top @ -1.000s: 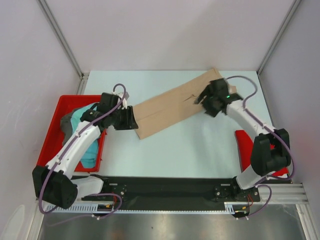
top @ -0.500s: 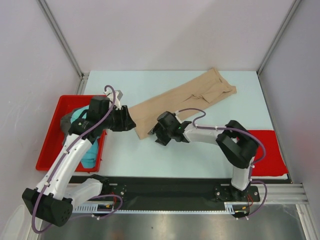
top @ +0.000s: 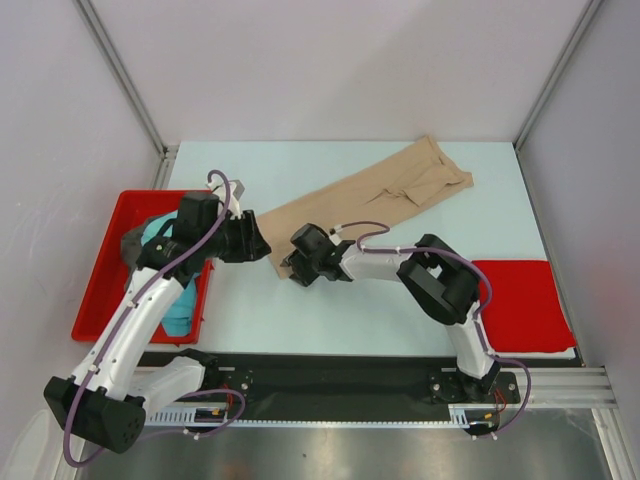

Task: Fold and stack the t-shirts
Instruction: Fold the tshirt

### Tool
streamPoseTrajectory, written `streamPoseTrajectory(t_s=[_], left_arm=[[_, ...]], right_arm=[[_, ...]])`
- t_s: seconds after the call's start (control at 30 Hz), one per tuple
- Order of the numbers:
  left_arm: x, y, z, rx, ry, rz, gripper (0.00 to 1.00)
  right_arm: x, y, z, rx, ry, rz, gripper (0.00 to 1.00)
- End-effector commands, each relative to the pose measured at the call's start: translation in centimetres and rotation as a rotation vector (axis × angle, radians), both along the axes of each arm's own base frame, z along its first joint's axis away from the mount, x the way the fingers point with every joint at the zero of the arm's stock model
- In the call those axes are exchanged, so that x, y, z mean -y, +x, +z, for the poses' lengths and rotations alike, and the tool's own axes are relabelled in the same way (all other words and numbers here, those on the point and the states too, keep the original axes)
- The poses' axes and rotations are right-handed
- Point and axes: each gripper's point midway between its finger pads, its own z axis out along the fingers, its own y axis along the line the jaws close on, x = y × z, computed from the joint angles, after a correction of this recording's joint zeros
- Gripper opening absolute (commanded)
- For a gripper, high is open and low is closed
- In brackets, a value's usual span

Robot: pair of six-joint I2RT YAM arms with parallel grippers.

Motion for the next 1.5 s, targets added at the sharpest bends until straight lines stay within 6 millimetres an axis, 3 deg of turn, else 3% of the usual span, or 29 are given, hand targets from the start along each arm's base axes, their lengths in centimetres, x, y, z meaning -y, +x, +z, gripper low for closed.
streamPoseTrajectory(t_s=[0.0,0.07,0.2,0.27,0.4,0.5,0.73,0.77,0.83,0.87,0.9,0.97,1.0,1.03,1.07,1.17,1.2,1.23,1.3,1.33,1.4,1.43,1.47], left_arm=[[-0.1,0.3,1.6,0.051,-0.005,0.008,0.53],[-0.3,0.2,1.5,0.058,0.001,0.014,0.54],[-0.5,0.2,1.4,0.061,0.012,0.021,0.54],[-0.6,0.3,1.4,0.062,0.015,0.022,0.54],[-0.5,0.4,1.3,0.063,0.012,0.023,0.55],[-0.4,0.4,1.1,0.055,0.012,0.016,0.55],[1.1,-0.2,-1.6,-0.004,-0.034,-0.058,0.56],[1.3,-0.1,-2.1,-0.015,-0.039,-0.066,0.56],[1.9,-0.3,-3.0,-0.046,-0.056,-0.096,0.56],[2.2,-0.2,-3.3,-0.049,-0.062,-0.109,0.56],[2.4,-0.1,-4.4,-0.084,-0.058,-0.117,0.57],[3.2,-0.2,-5.1,-0.107,-0.078,-0.157,0.59],[3.5,-0.5,-6.3,-0.145,-0.072,-0.172,0.61],[3.9,-0.4,-6.8,-0.151,-0.073,-0.185,0.62],[4.4,-0.8,-8.3,-0.196,-0.064,-0.212,0.64],[5.2,-1.1,-10.1,-0.238,-0.058,-0.262,0.68],[5.3,-1.2,-10.7,-0.255,-0.052,-0.275,0.68],[5.4,-1.3,-11.9,-0.298,-0.042,-0.283,0.68],[5.8,-1.6,-12.5,-0.319,-0.042,-0.323,0.68],[5.9,-1.6,-12.8,-0.328,-0.036,-0.328,0.68],[6.4,-1.7,-13.5,-0.351,-0.019,-0.335,0.68],[6.6,-1.6,-13.5,-0.347,-0.017,-0.335,0.68],[6.8,-1.7,-13.6,-0.359,-0.021,-0.331,0.68]], right_arm=[[0.6,0.7,-0.4,-0.003,-0.063,-0.06,0.46],[0.9,0.4,-0.9,-0.017,-0.079,-0.054,0.43],[1.3,-0.4,-2.0,-0.029,-0.082,-0.005,0.09],[1.5,-0.9,-2.2,-0.021,-0.093,0.054,0.0],[2.7,-2.1,-2.1,0.001,-0.129,0.183,0.0],[4.9,-4.2,-2.4,0.02,-0.227,0.337,0.0],[14.5,-14.2,-3.0,-0.057,-0.407,0.538,0.0],[16.6,-16.4,-3.2,-0.069,-0.42,0.559,0.0],[18.7,-19.0,-3.5,-0.114,-0.424,0.586,0.0],[19.1,-19.9,-2.2,-0.084,-0.399,0.578,0.0],[21.5,-21.5,-3.3,-0.13,-0.439,0.573,0.0],[22.7,-21.9,-1.8,-0.09,-0.399,0.509,0.02],[24.8,-22.9,-2.4,-0.118,-0.424,0.494,0.04],[25.3,-22.9,-2.0,-0.108,-0.416,0.473,0.07],[25.7,-22.5,-0.8,-0.061,-0.389,0.442,0.17],[26.1,-20.7,1.9,0.023,-0.377,0.406,0.37],[27.2,-20.4,2.4,0.035,-0.422,0.425,0.49],[27.2,-18.2,4.4,0.074,-0.419,0.367,0.53],[28.4,-15.8,5.9,0.132,-0.476,0.378,0.64],[29.8,-13.4,6.1,0.111,-0.502,0.301,0.66],[30.5,-8.9,8.0,0.177,-0.478,0.241,0.69],[32.7,-6.3,7.5,0.145,-0.48,0.199,0.7],[33.4,-3.7,8.9,0.181,-0.472,0.166,0.7]])
